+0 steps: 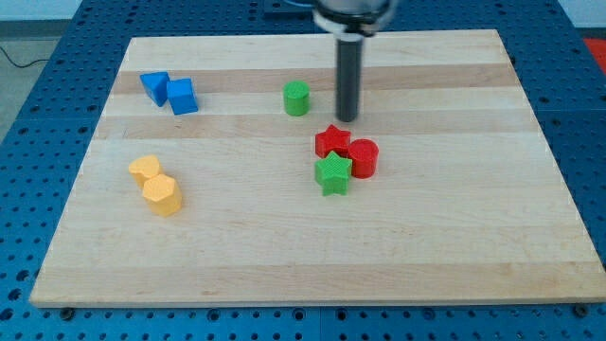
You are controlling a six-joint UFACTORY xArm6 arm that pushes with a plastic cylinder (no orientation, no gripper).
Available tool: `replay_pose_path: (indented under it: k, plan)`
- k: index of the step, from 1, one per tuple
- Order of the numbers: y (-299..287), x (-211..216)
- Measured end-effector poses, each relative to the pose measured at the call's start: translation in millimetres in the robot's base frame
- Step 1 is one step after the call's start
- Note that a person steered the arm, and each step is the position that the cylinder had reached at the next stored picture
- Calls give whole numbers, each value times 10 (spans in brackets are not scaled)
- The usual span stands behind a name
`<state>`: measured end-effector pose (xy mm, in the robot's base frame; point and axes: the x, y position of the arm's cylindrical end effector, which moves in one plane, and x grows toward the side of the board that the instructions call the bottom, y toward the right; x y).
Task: Keep green star in between red blocks and blue blocks
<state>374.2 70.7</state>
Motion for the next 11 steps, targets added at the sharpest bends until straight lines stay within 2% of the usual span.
replay_pose_path:
  k: [1, 2, 3, 4, 8, 10, 11]
  plan:
    - [883, 611]
    - [1410, 1420]
    - [1167, 1480]
    - [821, 1201]
    - [-1395, 994]
    - [-1499, 648]
    - [-1678, 845]
